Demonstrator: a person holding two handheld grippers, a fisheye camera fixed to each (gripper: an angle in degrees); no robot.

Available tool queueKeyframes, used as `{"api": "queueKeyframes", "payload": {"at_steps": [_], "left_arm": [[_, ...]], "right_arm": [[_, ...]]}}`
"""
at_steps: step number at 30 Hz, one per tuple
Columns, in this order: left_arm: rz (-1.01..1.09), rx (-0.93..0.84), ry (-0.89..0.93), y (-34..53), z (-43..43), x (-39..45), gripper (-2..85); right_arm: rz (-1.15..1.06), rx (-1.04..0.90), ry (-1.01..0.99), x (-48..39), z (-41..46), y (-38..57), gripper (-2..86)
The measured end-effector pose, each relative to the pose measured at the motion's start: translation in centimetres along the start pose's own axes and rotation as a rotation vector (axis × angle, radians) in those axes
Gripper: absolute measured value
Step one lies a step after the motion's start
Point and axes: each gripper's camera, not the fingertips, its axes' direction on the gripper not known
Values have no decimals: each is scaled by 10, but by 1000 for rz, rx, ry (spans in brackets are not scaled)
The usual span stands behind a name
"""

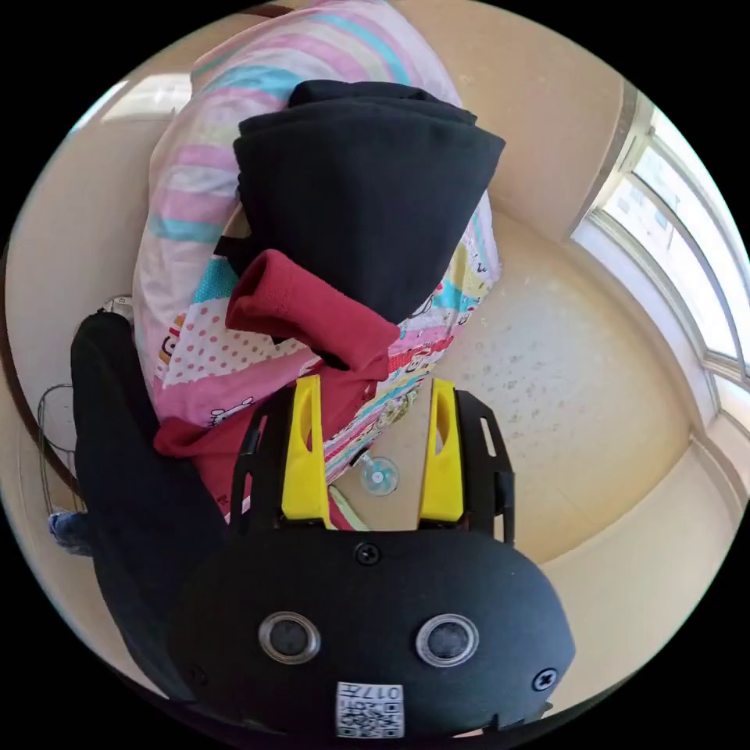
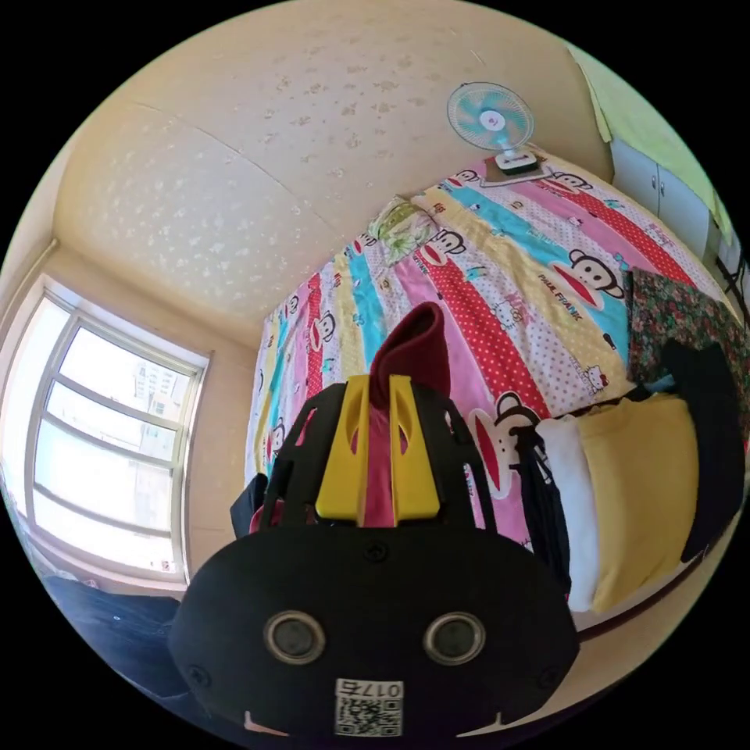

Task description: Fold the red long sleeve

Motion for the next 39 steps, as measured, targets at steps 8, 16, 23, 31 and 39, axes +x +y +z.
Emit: {"api": "queueKeyframes", "payload": {"at_steps": [8, 16, 23, 31, 39], "left_arm": [[-112, 19, 37, -34, -1, 0, 172], [-150, -9, 113, -33, -4, -25, 28], [492, 9, -215, 20, 1, 114, 6], [1307, -312, -438, 156, 242, 236, 23], [1253, -1084, -689, 266, 479, 42, 110]], "right_arm": [[-326, -324, -360, -198, 221, 19, 20], [-139, -548, -553, -183, 287, 75, 7], [58, -561, -300, -55, 201, 92, 4], [297, -336, -281, 34, 102, 134, 4], [442, -200, -328, 85, 55, 178, 4]]}}
